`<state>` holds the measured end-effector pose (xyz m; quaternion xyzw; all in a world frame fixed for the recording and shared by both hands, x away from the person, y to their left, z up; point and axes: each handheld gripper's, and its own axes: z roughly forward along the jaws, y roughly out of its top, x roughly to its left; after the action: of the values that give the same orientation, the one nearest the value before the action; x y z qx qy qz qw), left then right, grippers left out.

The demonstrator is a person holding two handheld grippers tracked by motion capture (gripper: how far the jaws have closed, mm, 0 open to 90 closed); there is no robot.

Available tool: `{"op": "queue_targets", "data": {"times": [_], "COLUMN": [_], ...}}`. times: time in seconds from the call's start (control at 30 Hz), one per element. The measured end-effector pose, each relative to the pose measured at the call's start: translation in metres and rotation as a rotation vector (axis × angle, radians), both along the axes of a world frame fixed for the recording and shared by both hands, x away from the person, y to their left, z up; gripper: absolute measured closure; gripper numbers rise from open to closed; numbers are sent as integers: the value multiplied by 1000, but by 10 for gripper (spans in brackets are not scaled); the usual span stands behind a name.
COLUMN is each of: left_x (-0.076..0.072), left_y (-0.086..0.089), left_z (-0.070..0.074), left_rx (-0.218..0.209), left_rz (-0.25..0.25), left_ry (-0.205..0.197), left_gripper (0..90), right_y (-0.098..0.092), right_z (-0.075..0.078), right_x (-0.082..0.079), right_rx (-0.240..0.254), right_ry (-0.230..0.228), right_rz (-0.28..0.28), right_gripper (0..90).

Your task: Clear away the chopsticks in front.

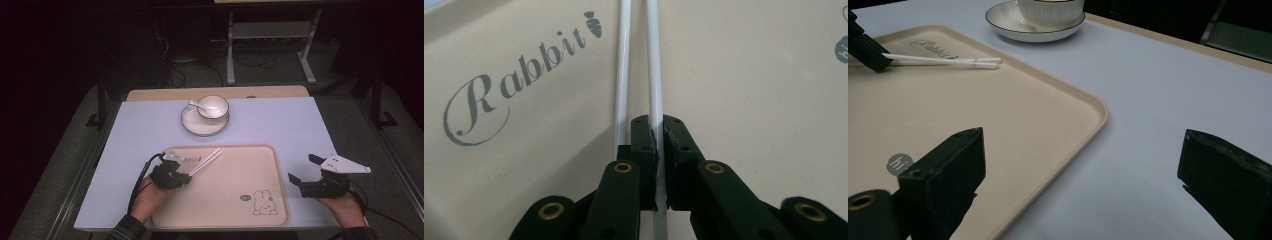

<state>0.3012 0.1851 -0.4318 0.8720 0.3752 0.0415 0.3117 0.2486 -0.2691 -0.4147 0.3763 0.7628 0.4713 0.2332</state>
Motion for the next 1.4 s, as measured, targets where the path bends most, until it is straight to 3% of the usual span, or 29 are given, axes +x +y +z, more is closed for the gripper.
{"op": "queue_targets", "data": {"times": [0.33,0.47,0.67,0.77,0.97,1.17,1.27,1.4], "left_x": [0,1,19,32,56,71,76,84], "left_y": [1,-1,-27,-45,-79,-96,-95,-86], "left_z": [1,8,19,17,6,-9,-8,-8], "left_rx": [-1,-31,-73,-82,-59,-54,-42,-52], "left_rz": [-5,-6,-107,-140,-177,-159,-138,-105], "left_ry": [0,-25,-71,-59,-48,-56,-72,-61], "left_gripper": [814,811,867,896,895,895,894,895], "right_y": [0,0,2,3,2,2,2,1], "right_z": [0,0,0,0,0,0,-1,-1], "right_x": [0,0,1,0,1,5,5,5], "right_rx": [-2,-2,-8,-11,-10,-4,-6,-4], "right_ry": [1,0,1,-3,0,0,3,0], "right_rz": [1,2,5,7,6,9,12,11], "right_gripper": [43,43,43,43,43,43,43,44]}}
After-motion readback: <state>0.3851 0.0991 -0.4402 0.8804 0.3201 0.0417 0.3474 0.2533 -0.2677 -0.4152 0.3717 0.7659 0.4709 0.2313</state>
